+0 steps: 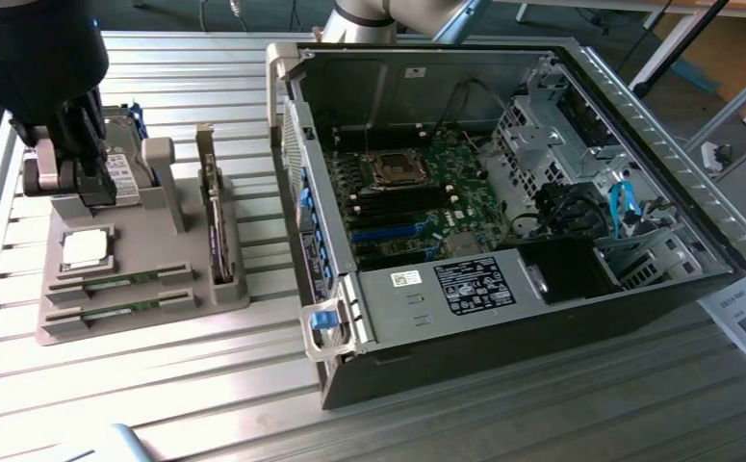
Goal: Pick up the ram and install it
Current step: 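Pick up the ram and move it above insertion slot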
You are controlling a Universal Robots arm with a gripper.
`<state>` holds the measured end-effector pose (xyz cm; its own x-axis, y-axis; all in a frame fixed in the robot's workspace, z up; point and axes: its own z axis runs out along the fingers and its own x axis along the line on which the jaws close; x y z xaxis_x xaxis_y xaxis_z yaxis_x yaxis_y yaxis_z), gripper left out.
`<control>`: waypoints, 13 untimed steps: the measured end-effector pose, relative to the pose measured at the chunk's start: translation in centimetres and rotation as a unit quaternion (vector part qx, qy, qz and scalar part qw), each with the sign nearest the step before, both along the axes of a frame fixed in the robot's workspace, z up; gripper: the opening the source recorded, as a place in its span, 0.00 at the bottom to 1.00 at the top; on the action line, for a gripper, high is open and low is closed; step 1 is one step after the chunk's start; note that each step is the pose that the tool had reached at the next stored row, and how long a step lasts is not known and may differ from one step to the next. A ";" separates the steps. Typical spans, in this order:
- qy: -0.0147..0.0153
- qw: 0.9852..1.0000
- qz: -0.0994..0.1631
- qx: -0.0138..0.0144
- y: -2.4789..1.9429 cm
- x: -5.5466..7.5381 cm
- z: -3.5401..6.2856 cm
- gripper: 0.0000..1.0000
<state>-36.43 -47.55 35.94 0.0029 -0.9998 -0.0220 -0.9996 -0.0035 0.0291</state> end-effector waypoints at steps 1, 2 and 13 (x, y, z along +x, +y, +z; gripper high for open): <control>0.000 1.000 0.000 0.000 0.00 0.0 -0.10 0.10; 0.000 1.000 0.000 0.000 0.00 0.0 -0.18 0.10; 0.000 1.000 0.000 0.000 0.00 0.0 -1.36 0.10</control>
